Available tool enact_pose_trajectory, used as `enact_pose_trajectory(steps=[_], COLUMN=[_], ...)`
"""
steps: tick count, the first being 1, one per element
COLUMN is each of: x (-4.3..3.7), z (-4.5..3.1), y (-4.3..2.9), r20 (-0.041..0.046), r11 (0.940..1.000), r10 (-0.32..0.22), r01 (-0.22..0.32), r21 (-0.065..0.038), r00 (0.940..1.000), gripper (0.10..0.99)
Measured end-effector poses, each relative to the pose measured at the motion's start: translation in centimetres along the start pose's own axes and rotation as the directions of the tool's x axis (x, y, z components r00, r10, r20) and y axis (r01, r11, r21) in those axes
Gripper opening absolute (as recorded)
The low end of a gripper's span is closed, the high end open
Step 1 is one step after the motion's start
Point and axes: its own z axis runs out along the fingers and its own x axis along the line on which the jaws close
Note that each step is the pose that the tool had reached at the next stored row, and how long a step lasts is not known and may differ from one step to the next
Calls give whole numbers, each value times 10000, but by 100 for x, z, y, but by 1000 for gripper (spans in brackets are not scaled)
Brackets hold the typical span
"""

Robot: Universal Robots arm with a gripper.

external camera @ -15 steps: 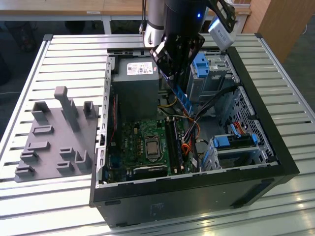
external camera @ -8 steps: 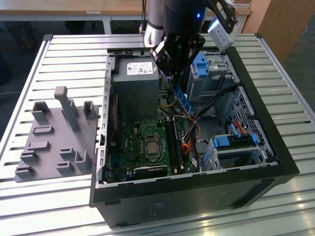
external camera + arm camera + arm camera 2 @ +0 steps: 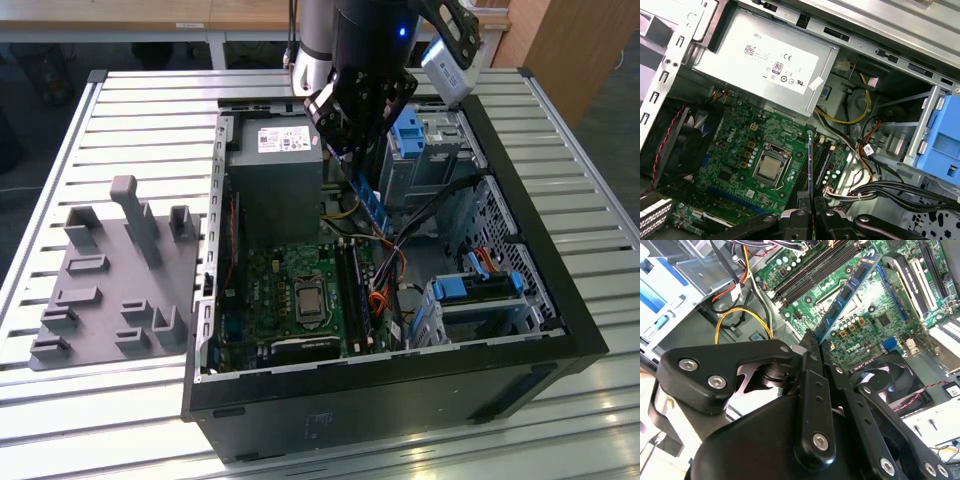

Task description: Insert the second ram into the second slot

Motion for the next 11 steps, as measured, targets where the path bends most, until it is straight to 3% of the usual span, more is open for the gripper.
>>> enact_pose_trajectory(steps=[11], x=[0], z=[0], y=[0], r20=[11], r11=[9996], r10=[275], r01=[-275], r21=[3], r00=[9996], gripper=[137])
